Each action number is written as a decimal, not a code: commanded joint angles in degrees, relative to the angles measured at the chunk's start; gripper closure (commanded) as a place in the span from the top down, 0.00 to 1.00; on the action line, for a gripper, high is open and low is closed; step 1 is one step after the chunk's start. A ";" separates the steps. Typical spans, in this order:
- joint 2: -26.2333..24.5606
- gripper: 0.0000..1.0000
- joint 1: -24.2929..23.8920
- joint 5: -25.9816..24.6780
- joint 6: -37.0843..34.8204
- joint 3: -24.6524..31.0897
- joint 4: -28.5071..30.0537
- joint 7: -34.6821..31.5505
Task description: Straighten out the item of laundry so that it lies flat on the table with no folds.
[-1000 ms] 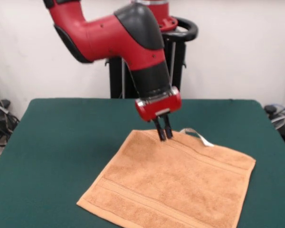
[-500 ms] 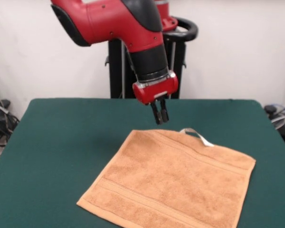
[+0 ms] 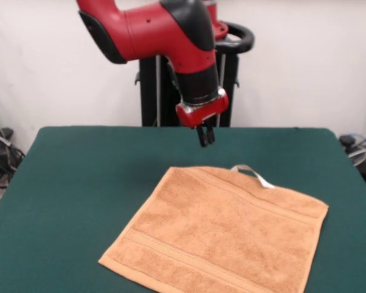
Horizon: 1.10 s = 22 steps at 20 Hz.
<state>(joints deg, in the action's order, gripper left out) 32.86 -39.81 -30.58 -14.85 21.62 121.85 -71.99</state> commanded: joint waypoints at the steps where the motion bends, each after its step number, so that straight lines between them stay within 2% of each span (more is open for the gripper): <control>1: -4.37 0.00 3.09 -2.41 -10.31 -4.31 -9.05 -1.88; 8: -6.50 0.00 5.22 -2.89 -13.80 -6.77 -12.37 -3.72; 13: -7.95 0.00 6.18 -2.26 -11.52 -7.24 -14.07 -4.62; 17: -6.66 0.00 5.79 -2.24 -9.43 -6.00 -13.29 -4.21; 22: -4.22 0.00 6.16 -2.76 -13.64 -7.13 -13.23 -2.43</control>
<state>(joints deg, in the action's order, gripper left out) 28.58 -35.17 -30.62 -23.90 16.12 115.04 -71.99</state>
